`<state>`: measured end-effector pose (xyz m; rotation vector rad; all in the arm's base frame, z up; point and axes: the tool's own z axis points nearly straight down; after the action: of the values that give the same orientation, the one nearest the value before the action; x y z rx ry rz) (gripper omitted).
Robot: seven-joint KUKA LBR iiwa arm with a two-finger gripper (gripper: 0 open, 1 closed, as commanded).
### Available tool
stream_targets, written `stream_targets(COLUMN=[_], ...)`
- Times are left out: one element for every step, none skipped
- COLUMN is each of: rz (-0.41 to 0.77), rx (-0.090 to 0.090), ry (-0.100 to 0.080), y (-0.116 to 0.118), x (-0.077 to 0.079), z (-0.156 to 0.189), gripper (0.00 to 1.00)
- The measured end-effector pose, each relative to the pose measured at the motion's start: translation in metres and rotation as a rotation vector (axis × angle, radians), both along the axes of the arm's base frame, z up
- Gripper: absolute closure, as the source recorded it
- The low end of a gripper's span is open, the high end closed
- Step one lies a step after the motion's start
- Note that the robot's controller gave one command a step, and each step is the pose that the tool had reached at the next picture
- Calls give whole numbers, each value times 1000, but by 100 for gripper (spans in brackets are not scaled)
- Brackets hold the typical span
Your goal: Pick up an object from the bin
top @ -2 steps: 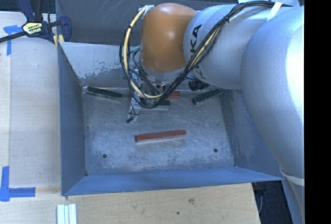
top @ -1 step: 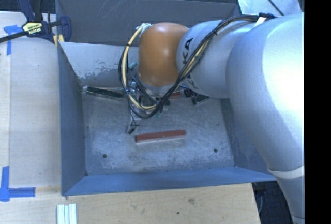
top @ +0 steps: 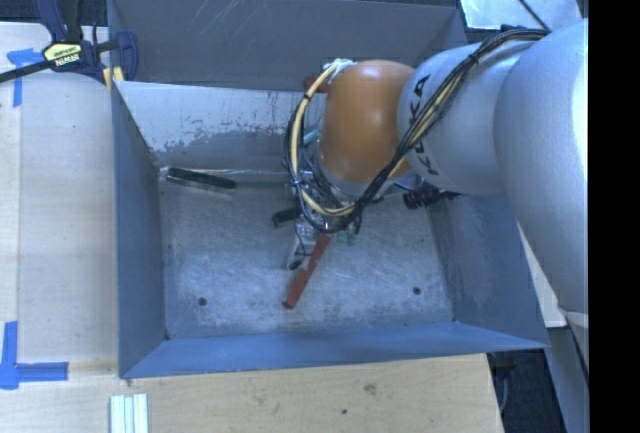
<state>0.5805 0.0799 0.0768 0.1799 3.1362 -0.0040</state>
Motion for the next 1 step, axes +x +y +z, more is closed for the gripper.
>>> stream_targets(rz=[31], rx=[2], ry=[0], y=[-38], x=[45], z=[-6], gripper=[0])
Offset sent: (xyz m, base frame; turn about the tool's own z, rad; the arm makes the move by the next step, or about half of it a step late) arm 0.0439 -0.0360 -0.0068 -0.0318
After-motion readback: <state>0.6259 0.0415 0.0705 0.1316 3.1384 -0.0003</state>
